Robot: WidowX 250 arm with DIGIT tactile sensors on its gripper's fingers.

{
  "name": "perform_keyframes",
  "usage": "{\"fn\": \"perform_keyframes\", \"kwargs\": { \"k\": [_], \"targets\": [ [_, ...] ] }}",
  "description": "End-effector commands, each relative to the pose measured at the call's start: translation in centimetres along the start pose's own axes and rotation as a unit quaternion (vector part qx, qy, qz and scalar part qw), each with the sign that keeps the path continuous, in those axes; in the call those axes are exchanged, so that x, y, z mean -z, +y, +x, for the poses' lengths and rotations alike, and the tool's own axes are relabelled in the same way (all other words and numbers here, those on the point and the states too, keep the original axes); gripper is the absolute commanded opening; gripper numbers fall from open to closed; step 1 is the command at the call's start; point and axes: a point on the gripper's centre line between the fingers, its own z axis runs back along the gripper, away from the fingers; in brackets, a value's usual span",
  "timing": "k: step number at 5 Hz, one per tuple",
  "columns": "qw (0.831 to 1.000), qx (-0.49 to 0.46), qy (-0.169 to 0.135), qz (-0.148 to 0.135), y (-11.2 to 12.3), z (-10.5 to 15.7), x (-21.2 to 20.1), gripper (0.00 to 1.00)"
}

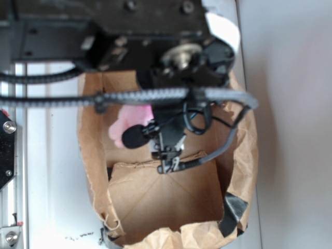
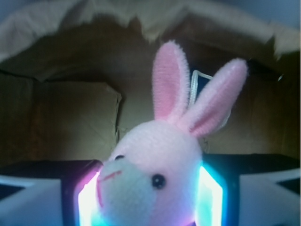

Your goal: Grab the pink bunny.

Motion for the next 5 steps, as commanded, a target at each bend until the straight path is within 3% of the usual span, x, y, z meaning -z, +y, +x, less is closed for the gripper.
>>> {"fn": "perform_keyframes", "kwargs": {
  "k": [1,3,5],
  "targets": [
    [0.999,-0.002,-0.038,0.015,-2.6,1.3,-3.3,0.0],
    [0.999,0.011,-0.032,0.004,-3.6,1.3,-3.4,0.0],
    [0.999,0.001,-0.029,0.016,-3.7,1.9,-2.4,0.0]
  ]
}}
